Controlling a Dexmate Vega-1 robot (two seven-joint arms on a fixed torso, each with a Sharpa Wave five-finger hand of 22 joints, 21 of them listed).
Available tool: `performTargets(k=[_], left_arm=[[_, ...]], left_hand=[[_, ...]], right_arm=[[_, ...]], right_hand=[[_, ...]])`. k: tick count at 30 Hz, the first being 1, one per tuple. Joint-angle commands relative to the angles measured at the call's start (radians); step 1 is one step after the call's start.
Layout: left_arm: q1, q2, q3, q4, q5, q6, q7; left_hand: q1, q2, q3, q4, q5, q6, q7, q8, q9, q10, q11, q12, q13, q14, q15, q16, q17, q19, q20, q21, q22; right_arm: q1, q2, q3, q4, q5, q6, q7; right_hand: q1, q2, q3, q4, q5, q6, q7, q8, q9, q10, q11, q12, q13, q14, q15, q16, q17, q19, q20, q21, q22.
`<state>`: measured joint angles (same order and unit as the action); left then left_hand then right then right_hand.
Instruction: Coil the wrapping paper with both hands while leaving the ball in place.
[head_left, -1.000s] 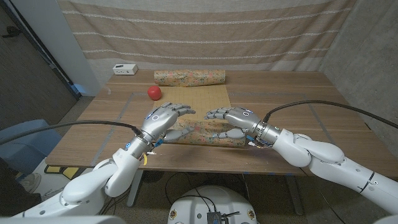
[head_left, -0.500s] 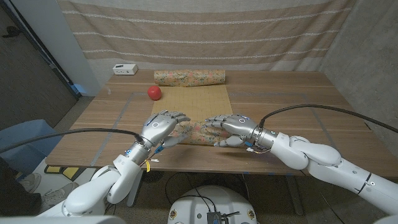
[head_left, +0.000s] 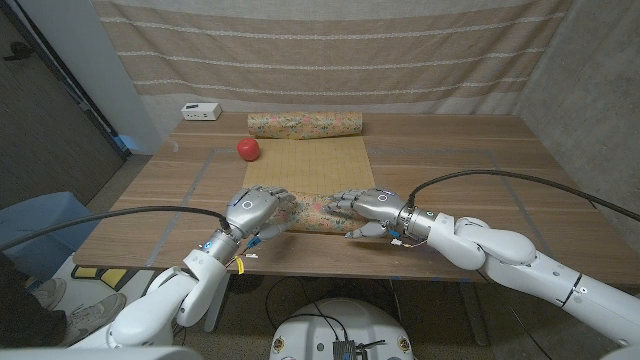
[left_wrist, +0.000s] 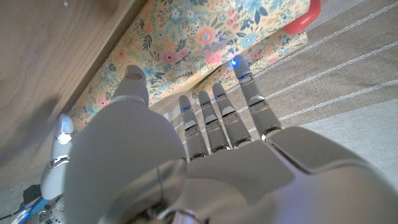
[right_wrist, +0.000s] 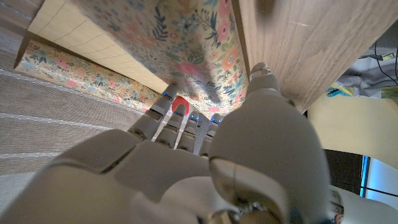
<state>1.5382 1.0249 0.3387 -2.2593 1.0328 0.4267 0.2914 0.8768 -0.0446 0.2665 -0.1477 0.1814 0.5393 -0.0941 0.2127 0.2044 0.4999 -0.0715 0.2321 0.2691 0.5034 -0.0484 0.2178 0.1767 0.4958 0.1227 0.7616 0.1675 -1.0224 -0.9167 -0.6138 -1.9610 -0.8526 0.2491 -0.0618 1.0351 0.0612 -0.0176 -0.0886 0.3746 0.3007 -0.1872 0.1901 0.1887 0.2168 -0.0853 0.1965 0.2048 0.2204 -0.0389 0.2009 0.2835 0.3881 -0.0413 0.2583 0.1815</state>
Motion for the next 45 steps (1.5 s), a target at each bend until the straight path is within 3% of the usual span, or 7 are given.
performTargets(k=[1,15,18,23,29,36,45], left_arm=[[-0.047,0.003,0.040,-0.003,0.020,0.083,-0.140],[-0.120,-0.009,0.084,0.030,0.000,0.125,-0.210],[-0.133,-0.006,0.091,0.037,-0.006,0.125,-0.211],[-0.163,-0.011,0.111,0.052,-0.007,0.123,-0.211],[-0.191,-0.022,0.118,0.067,-0.049,0.110,-0.203],[-0.224,-0.034,0.119,0.088,-0.109,0.085,-0.168],[-0.259,-0.046,0.080,0.110,-0.278,0.003,-0.117]], left_hand=[[0.017,0.004,-0.002,-0.001,0.004,-0.031,-0.001,-0.012,-0.001,-0.003,0.013,-0.005,-0.005,0.004,-0.030,0.000,0.000,0.014,-0.003,-0.006,0.001],[0.154,0.077,0.047,-0.027,0.006,-0.051,0.038,-0.014,-0.002,0.019,0.012,-0.005,-0.026,0.046,-0.039,0.005,0.003,0.067,-0.034,-0.015,0.005],[0.174,0.080,0.049,-0.026,0.002,-0.067,0.039,-0.020,-0.001,0.010,0.011,-0.010,-0.028,0.039,-0.042,0.001,0.005,0.067,-0.042,-0.019,0.006],[0.146,0.049,0.007,-0.002,-0.005,-0.160,0.034,-0.037,0.000,-0.069,0.004,-0.034,-0.031,-0.016,-0.041,-0.018,0.006,0.046,-0.028,-0.040,0.006],[0.146,0.049,-0.002,0.001,-0.001,-0.197,0.039,-0.037,0.000,-0.082,0.008,-0.033,-0.032,-0.015,-0.034,-0.015,0.007,0.060,-0.034,-0.041,0.007],[0.224,0.089,0.017,-0.017,0.002,-0.110,0.066,0.007,0.001,0.004,0.016,0.006,-0.034,0.048,-0.048,0.010,0.009,0.116,-0.072,-0.031,0.010],[0.309,0.229,0.124,0.011,0.007,0.086,0.107,0.054,0.012,0.166,0.044,0.050,-0.039,0.193,-0.054,0.031,0.011,0.195,-0.126,0.017,0.015]], right_arm=[[0.076,0.043,-0.060,0.067,0.005,-0.011,0.095],[0.143,0.073,-0.111,0.133,0.001,0.007,0.096],[0.150,0.080,-0.121,0.149,-0.018,0.006,0.069],[0.186,0.104,-0.153,0.175,-0.029,-0.012,0.129],[0.207,0.117,-0.173,0.203,-0.028,-0.008,0.123],[0.230,0.130,-0.184,0.241,0.010,0.008,0.121],[0.245,0.137,-0.169,0.262,0.146,0.019,0.181]], right_hand=[[0.007,0.005,-0.002,-0.007,0.006,0.026,0.009,0.012,0.001,0.034,0.005,0.015,0.001,0.039,-0.099,0.019,-0.005,0.031,-0.006,0.009,0.001],[0.061,0.031,0.016,-0.033,0.013,0.090,0.017,0.020,-0.001,0.136,-0.014,0.032,-0.002,0.221,-0.149,0.076,-0.033,0.156,-0.014,0.044,0.004],[0.062,0.017,-0.003,-0.031,0.005,0.008,-0.011,-0.010,0.000,0.023,-0.016,-0.016,-0.002,0.052,-0.127,0.010,-0.041,0.081,-0.032,0.010,0.008],[0.048,0.006,-0.023,-0.022,0.003,-0.106,-0.014,-0.024,0.000,-0.044,-0.025,-0.018,-0.001,0.020,-0.127,0.010,-0.043,0.044,-0.025,-0.010,0.006],[0.118,0.051,-0.002,-0.042,0.009,-0.074,-0.004,0.014,-0.001,0.060,-0.035,0.026,-0.001,0.237,-0.169,0.115,-0.022,0.174,-0.026,0.038,0.011],[0.177,0.104,0.039,-0.042,-0.015,0.191,0.030,0.078,-0.004,0.286,-0.019,0.077,-0.003,0.486,-0.185,0.206,0.004,0.333,-0.065,0.133,0.031],[0.202,0.126,0.082,-0.026,-0.050,0.331,0.073,0.087,-0.007,0.411,0.008,0.089,-0.004,0.626,-0.187,0.229,0.018,0.406,-0.092,0.231,0.077]])
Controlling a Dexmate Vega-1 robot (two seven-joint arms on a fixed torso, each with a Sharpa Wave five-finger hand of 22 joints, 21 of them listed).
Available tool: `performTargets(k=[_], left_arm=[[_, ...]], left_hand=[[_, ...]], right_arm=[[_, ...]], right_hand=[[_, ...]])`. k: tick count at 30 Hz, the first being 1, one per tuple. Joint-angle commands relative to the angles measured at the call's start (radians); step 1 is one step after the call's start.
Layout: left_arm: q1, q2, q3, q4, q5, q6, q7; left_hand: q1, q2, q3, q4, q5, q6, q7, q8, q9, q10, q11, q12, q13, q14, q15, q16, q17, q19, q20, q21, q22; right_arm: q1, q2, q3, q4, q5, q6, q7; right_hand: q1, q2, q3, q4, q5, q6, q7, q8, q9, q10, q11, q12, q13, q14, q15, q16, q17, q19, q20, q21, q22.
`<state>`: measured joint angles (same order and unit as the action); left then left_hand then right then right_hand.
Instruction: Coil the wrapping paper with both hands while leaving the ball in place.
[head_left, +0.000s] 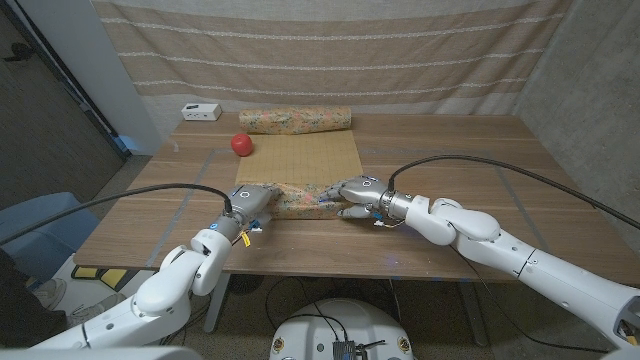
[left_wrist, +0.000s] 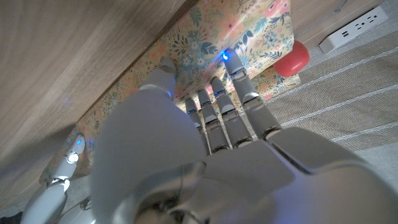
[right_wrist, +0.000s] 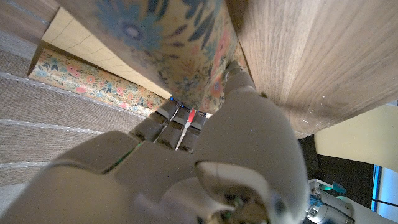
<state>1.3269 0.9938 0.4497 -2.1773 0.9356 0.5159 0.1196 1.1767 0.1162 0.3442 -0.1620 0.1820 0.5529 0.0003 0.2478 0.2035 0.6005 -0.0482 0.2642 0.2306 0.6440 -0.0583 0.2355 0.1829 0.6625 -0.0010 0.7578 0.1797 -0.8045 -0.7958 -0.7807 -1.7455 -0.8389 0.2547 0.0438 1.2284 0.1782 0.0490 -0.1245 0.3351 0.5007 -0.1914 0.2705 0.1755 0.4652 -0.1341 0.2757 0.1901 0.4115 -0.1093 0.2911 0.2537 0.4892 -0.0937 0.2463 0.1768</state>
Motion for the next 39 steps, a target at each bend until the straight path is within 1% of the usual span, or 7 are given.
performTargets(k=[1,8,14,22,30,35,39], left_arm=[[-0.051,-0.014,-0.039,0.027,-0.206,-0.097,0.054],[-0.061,-0.017,-0.093,0.017,-0.368,-0.145,0.050],[-0.077,-0.014,-0.152,0.003,-0.558,-0.165,-0.022],[-0.135,-0.007,-0.223,0.006,-0.889,-0.153,-0.193],[-0.192,0.002,-0.228,0.043,-1.113,-0.144,-0.254],[-0.199,-0.002,-0.244,0.079,-1.245,-0.156,-0.259],[-0.201,0.026,-0.230,0.073,-1.248,-0.166,-0.216]], left_hand=[[0.004,0.076,0.056,0.034,0.005,0.091,0.019,0.022,0.015,0.068,0.021,0.017,-0.001,0.062,-0.040,0.014,0.006,0.035,-0.003,0.026,0.003],[-0.030,0.088,0.115,0.092,0.000,0.165,0.024,0.037,0.034,0.103,0.029,0.018,-0.002,0.101,-0.035,0.014,0.008,0.054,-0.004,0.045,0.002],[-0.039,0.085,0.161,0.114,0.002,0.205,0.069,0.061,0.065,0.115,0.039,0.010,-0.003,0.118,-0.030,0.010,0.007,0.063,-0.005,0.051,-0.001],[-0.043,0.074,0.236,0.115,0.005,0.249,0.115,0.119,0.138,0.136,0.086,-0.008,-0.005,0.142,0.000,-0.001,0.004,0.088,0.008,0.065,-0.003],[-0.108,0.037,0.317,0.088,0.081,0.289,0.146,0.209,0.258,0.184,0.134,-0.028,-0.009,0.209,0.050,-0.009,-0.004,0.140,0.027,0.079,-0.008],[-0.180,0.009,0.372,0.072,0.194,0.301,0.151,0.276,0.354,0.219,0.155,-0.041,-0.014,0.254,0.062,-0.016,-0.005,0.173,0.034,0.073,-0.010],[-0.238,0.005,0.390,0.086,0.251,0.282,0.145,0.300,0.404,0.224,0.148,-0.051,-0.013,0.260,0.050,-0.023,-0.002,0.207,0.032,0.077,-0.008]], right_arm=[[0.029,0.017,0.002,0.047,0.160,0.009,0.094],[0.030,0.022,0.040,0.038,0.365,-0.037,0.212],[0.040,0.029,0.072,0.038,0.558,-0.086,0.304],[0.099,0.038,0.078,0.051,0.782,-0.185,0.461],[0.181,0.078,0.063,0.126,1.000,-0.276,0.610],[0.202,0.094,0.057,0.164,1.072,-0.281,0.628],[0.194,0.089,0.056,0.167,1.077,-0.254,0.592]], right_hand=[[0.004,0.010,0.018,0.018,-0.016,0.140,0.084,0.005,0.006,0.176,0.058,0.011,0.010,0.449,-0.115,0.140,0.049,0.314,-0.051,0.257,0.089],[-0.026,0.014,0.050,0.065,-0.048,0.234,0.129,0.001,0.005,0.284,0.114,0.022,0.011,0.553,-0.111,0.152,0.063,0.361,-0.060,0.355,0.140],[-0.048,0.021,0.125,0.131,-0.069,0.423,0.176,0.011,0.006,0.418,0.168,0.025,0.013,0.623,-0.105,0.148,0.080,0.364,-0.054,0.451,0.165],[-0.052,0.019,0.160,0.155,-0.075,0.482,0.190,0.008,0.012,0.487,0.182,0.029,0.018,0.687,-0.104,0.165,0.095,0.376,-0.054,0.505,0.176],[-0.069,0.028,0.201,0.194,-0.085,0.487,0.229,-0.004,0.031,0.544,0.236,0.047,0.039,0.753,-0.097,0.186,0.119,0.422,-0.038,0.569,0.176],[-0.068,0.026,0.232,0.205,-0.094,0.495,0.254,-0.003,0.042,0.566,0.255,0.056,0.048,0.782,-0.096,0.192,0.136,0.462,-0.028,0.611,0.173],[-0.062,0.019,0.262,0.206,-0.109,0.482,0.261,-0.016,0.041,0.544,0.264,0.041,0.042,0.773,-0.071,0.180,0.147,0.486,-0.021,0.644,0.166]])
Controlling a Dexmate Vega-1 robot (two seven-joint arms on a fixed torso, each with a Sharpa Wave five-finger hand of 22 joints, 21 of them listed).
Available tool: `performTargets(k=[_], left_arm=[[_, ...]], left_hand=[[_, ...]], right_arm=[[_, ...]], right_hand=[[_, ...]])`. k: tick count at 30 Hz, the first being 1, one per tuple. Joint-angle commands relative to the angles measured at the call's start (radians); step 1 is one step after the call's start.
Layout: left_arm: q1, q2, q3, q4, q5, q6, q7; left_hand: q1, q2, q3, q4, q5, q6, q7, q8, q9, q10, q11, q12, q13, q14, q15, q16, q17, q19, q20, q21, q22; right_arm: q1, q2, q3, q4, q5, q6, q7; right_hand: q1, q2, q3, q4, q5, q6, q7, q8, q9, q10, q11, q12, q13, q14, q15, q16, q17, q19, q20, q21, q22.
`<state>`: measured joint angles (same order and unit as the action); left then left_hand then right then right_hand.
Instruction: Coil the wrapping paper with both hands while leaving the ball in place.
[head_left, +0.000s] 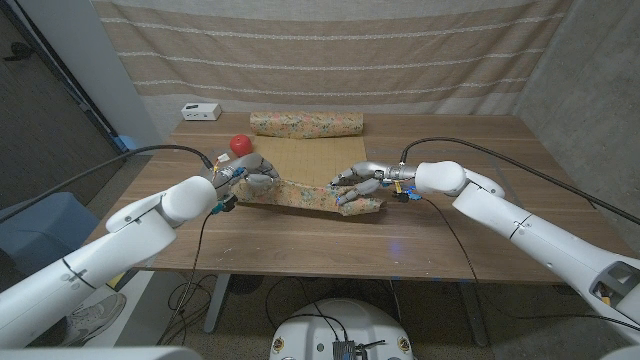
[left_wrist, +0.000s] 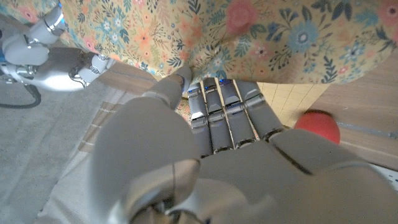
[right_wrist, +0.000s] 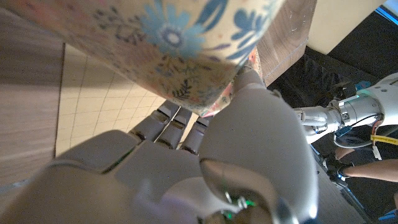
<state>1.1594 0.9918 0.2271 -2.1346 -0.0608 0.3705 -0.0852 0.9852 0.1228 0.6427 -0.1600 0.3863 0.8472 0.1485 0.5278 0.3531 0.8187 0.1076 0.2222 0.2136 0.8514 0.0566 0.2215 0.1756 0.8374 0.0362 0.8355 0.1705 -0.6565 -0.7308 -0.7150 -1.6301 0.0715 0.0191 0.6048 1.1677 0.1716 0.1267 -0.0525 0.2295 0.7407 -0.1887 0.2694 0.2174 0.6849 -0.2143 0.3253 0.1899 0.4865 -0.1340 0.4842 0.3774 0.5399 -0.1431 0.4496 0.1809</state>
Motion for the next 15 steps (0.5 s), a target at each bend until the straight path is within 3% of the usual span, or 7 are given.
performTargets(k=[1,2,4,6,8,12,15], left_arm=[[-0.037,0.042,0.003,0.019,-0.231,-0.016,0.006],[-0.037,0.054,0.013,0.009,-0.210,-0.014,0.024],[-0.038,0.071,0.028,-0.007,-0.181,-0.013,0.053],[-0.033,0.081,0.036,-0.017,-0.162,-0.019,0.080],[-0.034,0.099,0.053,-0.031,-0.115,-0.022,0.112],[-0.041,0.136,0.109,-0.074,0.055,-0.004,0.199],[-0.047,0.152,0.149,-0.092,0.181,0.000,0.247]], left_hand=[[-0.056,-0.001,0.094,0.088,0.054,-0.024,-0.007,0.020,0.262,0.002,-0.011,-0.011,0.005,0.047,-0.066,-0.012,0.006,0.025,-0.009,-0.005,0.001],[-0.083,-0.011,0.086,0.098,0.059,-0.036,-0.012,0.023,0.274,-0.004,-0.023,-0.013,0.010,0.039,-0.073,-0.016,0.007,0.015,-0.014,-0.009,0.003],[-0.118,-0.020,0.079,0.103,0.065,-0.060,-0.023,0.029,0.294,-0.027,-0.041,-0.018,0.019,0.008,-0.081,-0.025,0.010,-0.035,-0.012,-0.025,0.007],[-0.144,-0.034,0.068,0.092,0.064,-0.085,-0.033,0.020,0.286,-0.064,-0.050,-0.026,0.030,-0.035,-0.088,-0.032,0.014,-0.104,0.007,-0.046,0.012],[-0.161,-0.037,0.051,0.075,0.055,-0.157,-0.047,-0.010,0.271,-0.124,-0.059,-0.035,0.040,-0.098,-0.077,-0.034,0.021,-0.199,0.034,-0.075,0.015],[-0.172,-0.027,-0.041,0.015,-0.014,-0.447,-0.113,-0.188,0.184,-0.354,-0.090,-0.041,0.047,-0.333,-0.086,-0.036,0.027,-0.440,0.077,-0.154,0.018],[-0.157,-0.034,-0.081,-0.006,-0.046,-0.561,-0.138,-0.277,0.136,-0.427,-0.103,-0.035,0.045,-0.405,-0.079,-0.036,0.022,-0.503,0.084,-0.180,0.016]], right_arm=[[0.037,0.017,-0.009,0.042,0.152,-0.002,0.006],[0.024,0.007,-0.006,0.028,0.132,0.015,-0.026],[0.000,-0.013,0.001,-0.001,0.089,0.047,-0.090],[-0.019,-0.031,0.003,-0.025,0.041,0.075,-0.140],[-0.040,-0.048,0.006,-0.047,-0.016,0.106,-0.199],[-0.083,-0.076,0.012,-0.095,-0.172,0.158,-0.335],[-0.106,-0.078,0.021,-0.098,-0.240,0.201,-0.410]], right_hand=[[-0.001,0.023,0.196,0.135,-0.012,0.236,0.254,-0.021,-0.002,0.315,0.347,-0.016,0.040,0.671,-0.036,-0.030,0.024,0.420,0.041,0.444,0.157],[0.000,0.002,0.202,0.126,-0.026,0.219,0.245,-0.033,-0.003,0.288,0.340,-0.032,0.038,0.628,-0.018,-0.057,0.018,0.378,0.056,0.442,0.149],[-0.025,-0.041,0.179,0.105,-0.046,0.157,0.223,-0.064,-0.005,0.201,0.322,-0.072,0.048,0.500,0.019,-0.110,0.026,0.205,0.098,0.415,0.119],[-0.048,-0.071,0.149,0.090,-0.043,0.111,0.210,-0.078,-0.007,0.134,0.304,-0.100,0.053,0.411,0.029,-0.137,0.039,0.146,0.104,0.413,0.098],[-0.087,-0.091,0.106,0.072,-0.025,-0.043,0.179,-0.096,-0.012,-0.022,0.274,-0.140,0.050,0.240,0.051,-0.194,0.048,0.013,0.127,0.385,0.051],[-0.141,-0.113,0.043,0.042,0.008,-0.341,0.125,-0.095,-0.019,-0.327,0.235,-0.149,0.039,-0.078,0.091,-0.278,0.048,-0.220,0.190,0.283,-0.002],[-0.147,-0.114,0.027,0.027,0.021,-0.439,0.118,-0.096,-0.021,-0.439,0.228,-0.154,0.034,-0.186,0.077,-0.292,0.042,-0.279,0.186,0.244,-0.005]])
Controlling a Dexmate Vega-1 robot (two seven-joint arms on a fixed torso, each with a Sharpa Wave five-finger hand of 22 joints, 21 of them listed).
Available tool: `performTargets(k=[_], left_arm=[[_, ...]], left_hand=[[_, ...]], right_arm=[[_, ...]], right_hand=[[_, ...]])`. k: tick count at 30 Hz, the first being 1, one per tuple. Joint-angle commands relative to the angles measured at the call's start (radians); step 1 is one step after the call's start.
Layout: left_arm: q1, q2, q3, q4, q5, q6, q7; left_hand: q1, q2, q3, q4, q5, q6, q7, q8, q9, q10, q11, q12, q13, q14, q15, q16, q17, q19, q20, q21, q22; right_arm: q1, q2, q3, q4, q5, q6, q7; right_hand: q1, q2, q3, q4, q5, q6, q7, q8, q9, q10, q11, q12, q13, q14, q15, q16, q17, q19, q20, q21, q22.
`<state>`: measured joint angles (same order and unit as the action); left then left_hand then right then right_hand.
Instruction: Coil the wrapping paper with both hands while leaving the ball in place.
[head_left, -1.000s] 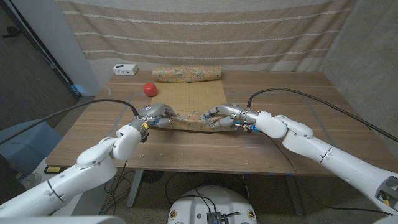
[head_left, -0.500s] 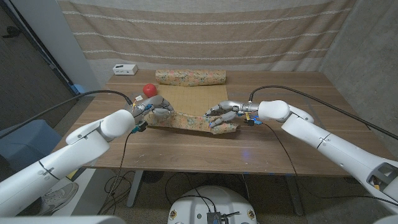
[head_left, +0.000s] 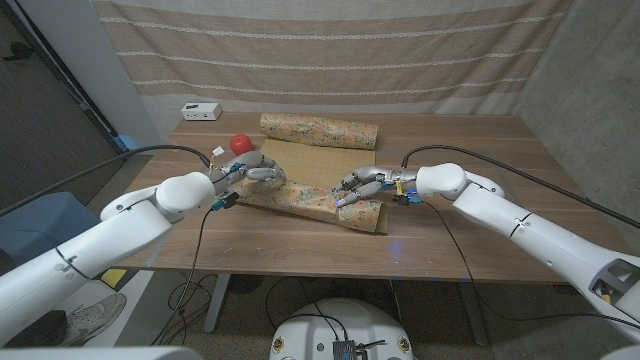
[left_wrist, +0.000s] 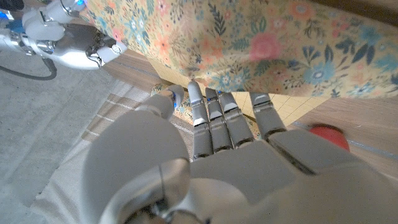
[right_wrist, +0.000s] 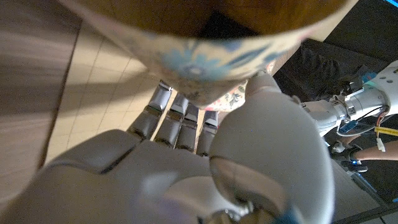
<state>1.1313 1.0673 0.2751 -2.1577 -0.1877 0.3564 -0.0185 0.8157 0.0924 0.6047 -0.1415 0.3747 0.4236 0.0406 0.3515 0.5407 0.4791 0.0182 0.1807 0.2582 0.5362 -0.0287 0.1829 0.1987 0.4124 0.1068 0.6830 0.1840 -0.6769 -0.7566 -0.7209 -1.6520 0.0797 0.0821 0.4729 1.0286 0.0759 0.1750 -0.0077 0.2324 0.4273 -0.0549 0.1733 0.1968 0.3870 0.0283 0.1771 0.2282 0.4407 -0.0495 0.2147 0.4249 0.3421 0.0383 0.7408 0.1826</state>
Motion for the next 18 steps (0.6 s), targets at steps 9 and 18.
performTargets(k=[9,18], left_arm=[[-0.025,0.076,0.146,-0.095,0.466,0.064,0.186],[-0.024,0.062,0.157,-0.100,0.540,0.085,0.173]], left_hand=[[0.062,-0.014,-0.076,-0.037,-0.067,-0.199,-0.050,-0.159,-0.109,-0.139,-0.030,0.015,-0.005,-0.162,-0.008,0.002,-0.011,-0.135,0.020,-0.057,0.000],[0.084,-0.014,-0.086,-0.037,-0.076,-0.216,-0.052,-0.168,-0.132,-0.156,-0.033,0.017,-0.007,-0.182,-0.006,0.003,-0.014,-0.159,0.019,-0.070,-0.001]], right_arm=[[-0.125,-0.050,0.051,-0.084,-0.376,0.169,-0.392],[-0.135,-0.052,0.061,-0.094,-0.416,0.162,-0.396]], right_hand=[[-0.026,-0.015,-0.043,-0.030,0.033,-0.220,-0.014,0.006,-0.001,-0.276,-0.029,-0.001,-0.010,-0.284,-0.002,-0.033,-0.022,-0.159,0.002,-0.103,-0.008],[-0.054,-0.015,-0.059,-0.023,0.036,-0.253,-0.016,0.006,-0.002,-0.306,-0.029,0.005,-0.013,-0.313,0.011,-0.024,-0.032,-0.188,0.013,-0.126,-0.008]])
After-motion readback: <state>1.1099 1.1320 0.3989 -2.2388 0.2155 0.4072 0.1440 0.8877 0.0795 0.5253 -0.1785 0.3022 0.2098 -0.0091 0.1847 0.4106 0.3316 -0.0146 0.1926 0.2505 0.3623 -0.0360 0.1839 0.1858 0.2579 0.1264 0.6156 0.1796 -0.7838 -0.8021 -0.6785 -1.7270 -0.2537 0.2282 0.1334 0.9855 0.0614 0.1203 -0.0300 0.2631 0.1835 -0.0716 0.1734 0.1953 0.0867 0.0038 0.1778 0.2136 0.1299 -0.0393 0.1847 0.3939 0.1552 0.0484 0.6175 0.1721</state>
